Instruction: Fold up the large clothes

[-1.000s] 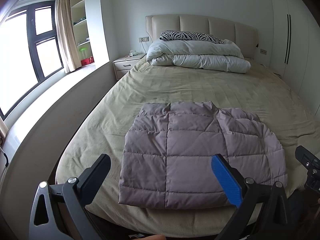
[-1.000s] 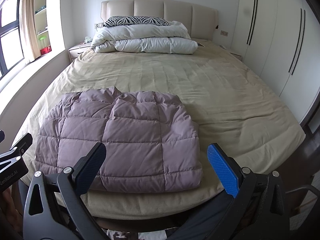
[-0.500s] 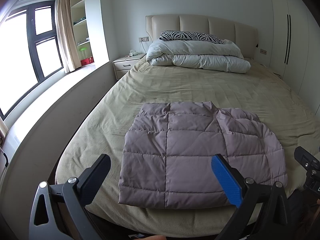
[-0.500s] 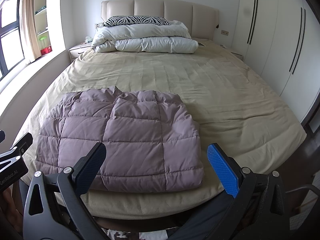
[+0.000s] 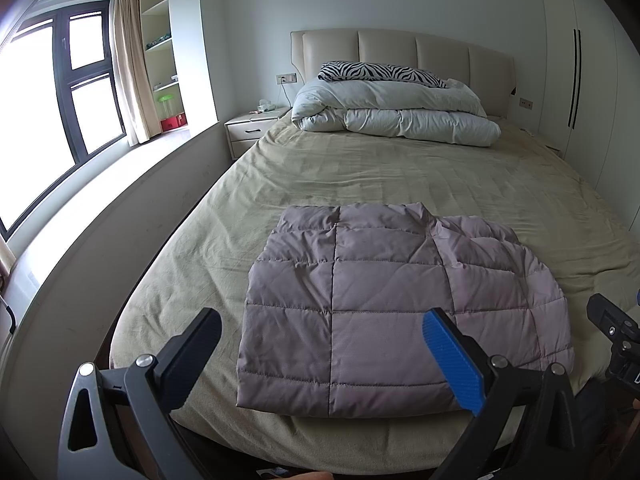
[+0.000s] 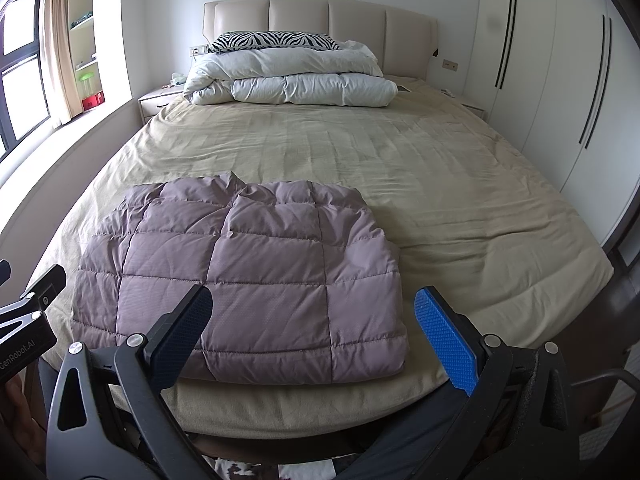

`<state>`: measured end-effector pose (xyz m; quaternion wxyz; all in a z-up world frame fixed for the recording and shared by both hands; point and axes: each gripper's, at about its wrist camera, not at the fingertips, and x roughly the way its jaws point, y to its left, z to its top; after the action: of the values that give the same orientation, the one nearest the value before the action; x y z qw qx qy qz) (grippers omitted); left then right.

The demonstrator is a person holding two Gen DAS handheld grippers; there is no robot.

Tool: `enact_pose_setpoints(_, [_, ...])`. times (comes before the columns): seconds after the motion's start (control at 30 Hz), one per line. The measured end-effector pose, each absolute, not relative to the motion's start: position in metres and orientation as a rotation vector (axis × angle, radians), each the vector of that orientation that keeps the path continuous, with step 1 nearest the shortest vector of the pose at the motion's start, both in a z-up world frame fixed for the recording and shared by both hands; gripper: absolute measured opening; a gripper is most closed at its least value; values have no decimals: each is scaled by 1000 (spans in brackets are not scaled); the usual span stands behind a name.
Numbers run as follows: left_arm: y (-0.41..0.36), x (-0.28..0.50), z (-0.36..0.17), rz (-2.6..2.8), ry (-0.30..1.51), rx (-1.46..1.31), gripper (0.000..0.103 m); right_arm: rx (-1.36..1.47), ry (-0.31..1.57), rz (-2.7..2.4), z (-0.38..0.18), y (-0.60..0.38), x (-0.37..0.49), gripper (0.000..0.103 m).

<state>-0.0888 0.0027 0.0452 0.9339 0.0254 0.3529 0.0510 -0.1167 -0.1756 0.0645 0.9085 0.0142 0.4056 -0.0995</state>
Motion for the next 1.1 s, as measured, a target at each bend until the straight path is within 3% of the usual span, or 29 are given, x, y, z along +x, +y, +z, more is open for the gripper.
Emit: enact_pose_setpoints(1.1, [3, -89, 46, 102, 725, 51, 103, 32, 840, -204, 63, -172, -118, 103])
